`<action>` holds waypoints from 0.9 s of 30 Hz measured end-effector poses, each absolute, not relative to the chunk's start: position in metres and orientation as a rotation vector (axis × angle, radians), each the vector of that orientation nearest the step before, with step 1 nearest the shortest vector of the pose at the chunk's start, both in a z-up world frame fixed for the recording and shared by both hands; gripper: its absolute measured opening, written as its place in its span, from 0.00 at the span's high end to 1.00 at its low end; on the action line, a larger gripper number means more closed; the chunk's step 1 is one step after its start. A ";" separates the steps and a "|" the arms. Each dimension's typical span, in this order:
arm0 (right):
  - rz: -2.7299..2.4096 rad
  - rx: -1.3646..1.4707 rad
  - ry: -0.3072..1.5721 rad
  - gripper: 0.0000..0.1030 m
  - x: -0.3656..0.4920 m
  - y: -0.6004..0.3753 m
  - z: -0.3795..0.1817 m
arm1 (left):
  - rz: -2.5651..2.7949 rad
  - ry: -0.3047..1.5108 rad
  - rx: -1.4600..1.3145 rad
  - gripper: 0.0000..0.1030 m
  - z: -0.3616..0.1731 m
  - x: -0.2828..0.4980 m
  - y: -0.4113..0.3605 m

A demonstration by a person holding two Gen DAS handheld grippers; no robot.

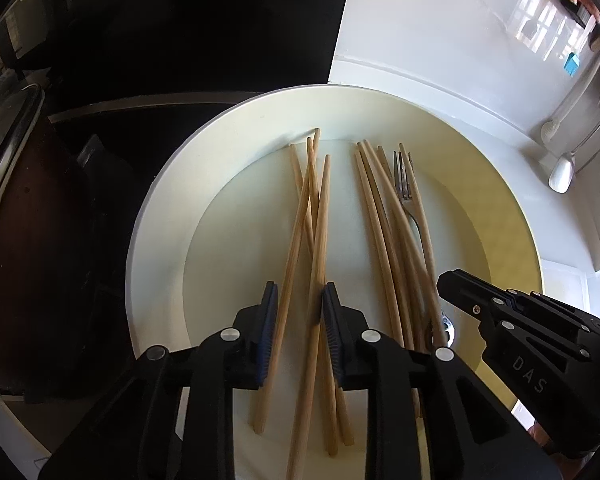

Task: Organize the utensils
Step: 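Open the right tool to release the chopstick into the bowl, then withdraw the open right tool from the bowl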

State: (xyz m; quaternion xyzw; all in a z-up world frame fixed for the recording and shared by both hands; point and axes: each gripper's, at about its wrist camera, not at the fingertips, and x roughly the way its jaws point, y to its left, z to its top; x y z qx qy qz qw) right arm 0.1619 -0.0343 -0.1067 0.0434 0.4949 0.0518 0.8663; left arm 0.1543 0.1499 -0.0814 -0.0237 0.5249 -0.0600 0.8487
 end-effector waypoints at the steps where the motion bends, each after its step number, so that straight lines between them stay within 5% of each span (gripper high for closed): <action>1: 0.110 0.086 1.034 0.93 0.161 -0.035 -0.105 | -0.123 1.099 -0.049 0.76 -0.079 0.153 0.150; 4: 0.113 0.075 1.017 0.91 0.155 -0.037 -0.097 | -0.110 1.078 -0.046 0.61 -0.072 0.147 0.151; 6: 0.116 0.071 0.999 0.81 0.150 -0.039 -0.091 | -0.095 1.060 -0.043 0.43 -0.065 0.142 0.152; 12: 0.116 0.056 0.969 0.61 0.137 -0.042 -0.073 | -0.046 1.047 -0.021 0.22 -0.048 0.128 0.152; 18: 0.110 0.065 0.965 0.47 0.126 -0.045 -0.060 | -0.009 1.061 0.006 0.12 -0.034 0.116 0.153; 27: 0.065 0.058 1.011 0.38 0.109 -0.049 -0.044 | 0.030 1.066 -0.011 0.07 -0.013 0.096 0.156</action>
